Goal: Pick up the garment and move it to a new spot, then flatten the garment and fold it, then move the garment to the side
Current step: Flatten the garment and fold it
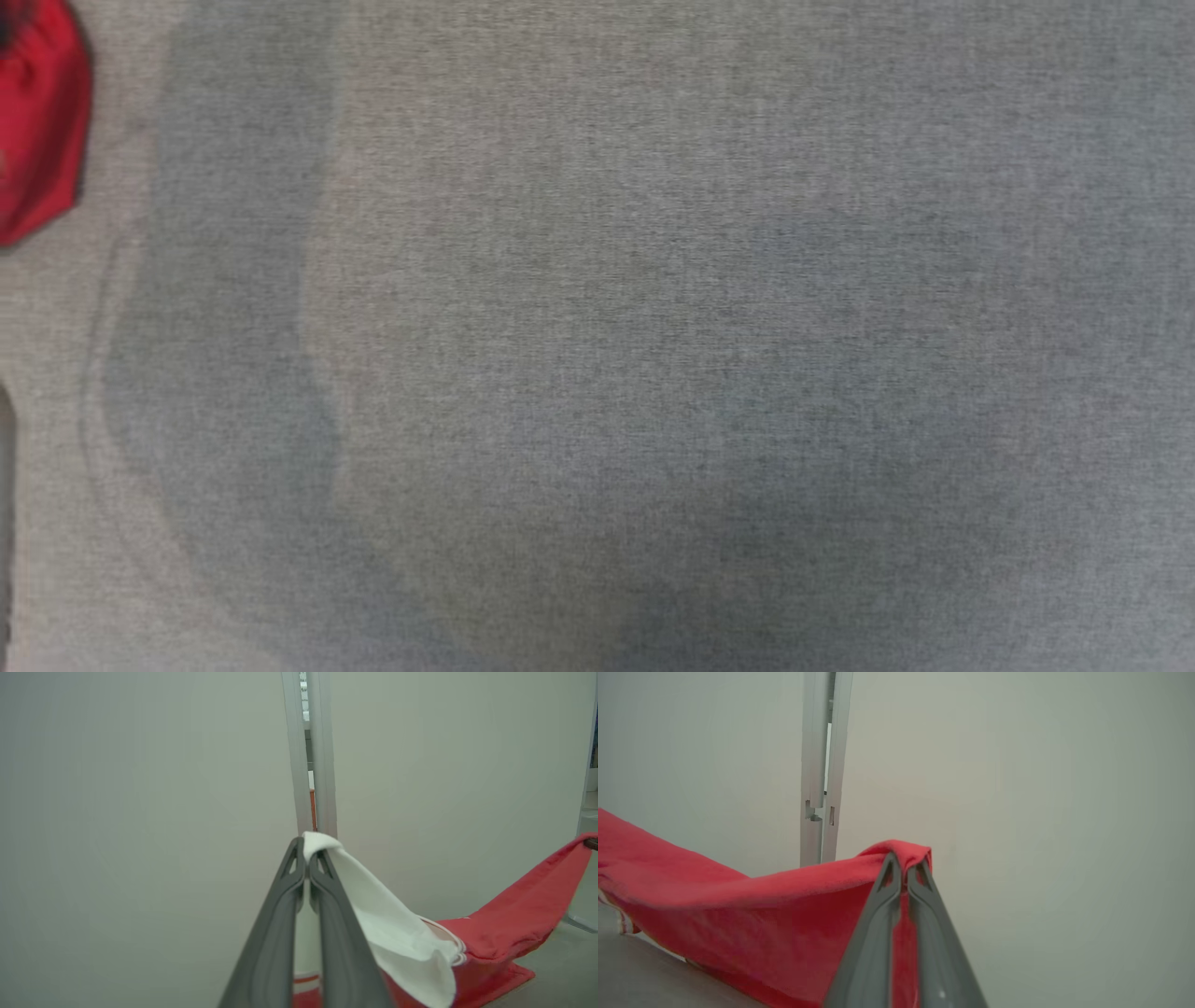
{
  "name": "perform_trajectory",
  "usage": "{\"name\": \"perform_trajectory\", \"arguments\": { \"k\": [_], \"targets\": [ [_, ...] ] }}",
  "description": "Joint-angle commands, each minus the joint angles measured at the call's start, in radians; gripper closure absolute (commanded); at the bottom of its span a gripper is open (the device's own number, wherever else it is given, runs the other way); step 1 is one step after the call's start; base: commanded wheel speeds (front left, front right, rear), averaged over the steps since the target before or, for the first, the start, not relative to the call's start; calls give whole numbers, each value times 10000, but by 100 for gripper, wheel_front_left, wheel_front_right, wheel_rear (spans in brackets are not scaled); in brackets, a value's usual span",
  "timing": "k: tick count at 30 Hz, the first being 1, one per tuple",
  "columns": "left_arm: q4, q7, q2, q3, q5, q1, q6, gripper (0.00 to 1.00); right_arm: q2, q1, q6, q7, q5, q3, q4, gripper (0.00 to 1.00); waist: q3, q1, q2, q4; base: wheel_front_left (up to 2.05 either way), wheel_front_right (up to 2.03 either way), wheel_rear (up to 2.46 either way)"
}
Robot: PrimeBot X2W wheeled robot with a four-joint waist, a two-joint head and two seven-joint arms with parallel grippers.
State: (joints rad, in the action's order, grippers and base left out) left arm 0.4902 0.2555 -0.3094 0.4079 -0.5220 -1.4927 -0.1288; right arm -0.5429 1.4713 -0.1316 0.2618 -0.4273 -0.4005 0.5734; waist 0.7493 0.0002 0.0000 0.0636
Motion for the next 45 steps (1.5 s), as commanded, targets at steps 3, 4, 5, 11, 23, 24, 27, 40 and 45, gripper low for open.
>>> {"name": "perform_trajectory", "arguments": {
  "k": [3, 4, 5, 11, 23, 24, 27, 40, 45],
  "targets": [
    [-808, 73, -363, 80, -842, 1559, -22, 100, -160, -1189, 18, 41, -553, 133, -347, 100, -653, -2, 0, 139, 0, 0, 0],
    [-1028, 75, -422, 78, -1051, 1929, -22, 100, -186, -1462, 18, 41, -702, 161, -410, 100, -788, -2, 0, 134, 0, 0, 0],
    [-1490, 47, -605, 89, -1440, 2684, -23, 100, -255, -2008, 18, 42, -1040, 237, -558, 100, -1073, -2, 0, 123, 0, 0, 0],
    [-4024, -920, -1408, -391, -3171, 6264, 430, 100, -700, -4705, 18, 38, -2838, 265, -1050, 100, -2377, -2, 0, -9, 0, 0, 0],
    [-7896, -1167, -2147, -782, -4405, 12705, 2412, 100, -1368, -8948, 24, -77, -4516, 510, -1910, 100, -3965, -2, 0, -395, 0, 0, 0],
    [-8018, -1133, -2112, -765, -4486, 13116, 2517, 100, -1377, -9231, 27, -74, -4542, 559, -1981, 100, -4060, -2, 0, -415, 0, 0, 0],
    [-8224, -1000, -2190, -677, -4350, 13984, 2723, 100, -1370, -9916, 27, -124, -4562, 703, -2150, 100, -4290, -2, 0, -464, 0, 0, 0],
    [-9324, -995, -2315, -479, -4461, 16162, 3533, 100, -1144, -13056, 27, -1250, -4219, 1878, -3714, 100, -4832, -2, 0, -450, 0, 0, 0],
    [-8991, -1302, -2183, -337, -4435, 15609, 3700, 100, -620, -13188, 26, -2247, -3650, 2341, -3955, 100, -4802, -2, 0, -477, 0, 0, 0]
  ]
}}
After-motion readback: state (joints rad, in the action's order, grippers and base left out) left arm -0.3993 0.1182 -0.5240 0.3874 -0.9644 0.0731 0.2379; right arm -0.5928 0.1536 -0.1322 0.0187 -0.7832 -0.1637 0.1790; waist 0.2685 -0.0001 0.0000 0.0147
